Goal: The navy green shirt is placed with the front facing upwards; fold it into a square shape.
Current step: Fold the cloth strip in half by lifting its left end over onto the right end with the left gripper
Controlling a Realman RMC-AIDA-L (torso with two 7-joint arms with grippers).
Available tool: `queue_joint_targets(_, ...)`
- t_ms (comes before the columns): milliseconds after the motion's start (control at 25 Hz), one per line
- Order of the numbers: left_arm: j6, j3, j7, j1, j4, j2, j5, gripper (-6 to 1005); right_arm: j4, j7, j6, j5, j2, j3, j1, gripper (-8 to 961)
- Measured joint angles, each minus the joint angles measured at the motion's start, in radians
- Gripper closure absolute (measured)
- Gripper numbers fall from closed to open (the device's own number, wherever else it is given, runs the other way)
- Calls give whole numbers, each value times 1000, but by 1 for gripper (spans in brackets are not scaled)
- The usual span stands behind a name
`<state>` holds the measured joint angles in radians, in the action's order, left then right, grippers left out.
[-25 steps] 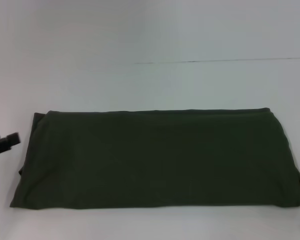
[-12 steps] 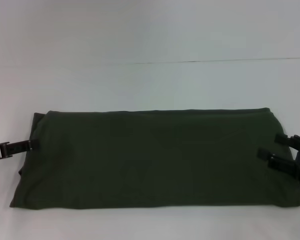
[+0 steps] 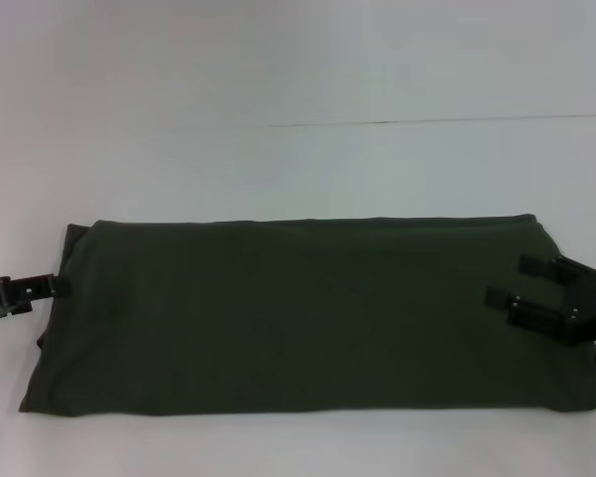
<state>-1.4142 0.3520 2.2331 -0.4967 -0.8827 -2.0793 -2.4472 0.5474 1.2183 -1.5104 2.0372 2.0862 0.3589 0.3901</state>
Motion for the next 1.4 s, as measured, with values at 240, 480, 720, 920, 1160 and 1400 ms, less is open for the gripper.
queue_joint_targets(240, 58, 28, 4, -5, 14, -5, -16, 205, -18, 0, 17, 0, 0, 2, 5, 93)
queue_joint_targets(480, 104, 55, 5, -6, 27, -7, -16, 206, -31, 0, 21, 0, 0, 2, 6, 93)
queue_joint_targets(720, 124, 64, 3, -6, 30, -8, -17, 207, -32, 0, 27, 0, 0, 2, 4, 94)
queue_joint_targets(920, 140, 91, 6, -5, 32, -14, -19, 207, -32, 5, 36, 0, 0, 2, 5, 94)
queue_joint_targets(1160, 154, 95, 5, -6, 47, -15, -28, 208, -32, 6, 36, 0, 0, 2, 6, 94)
queue_joint_targets(1400, 160, 94, 5, -8, 53, -15, -35, 209, -33, 7, 39, 0, 0, 1, 6, 94)
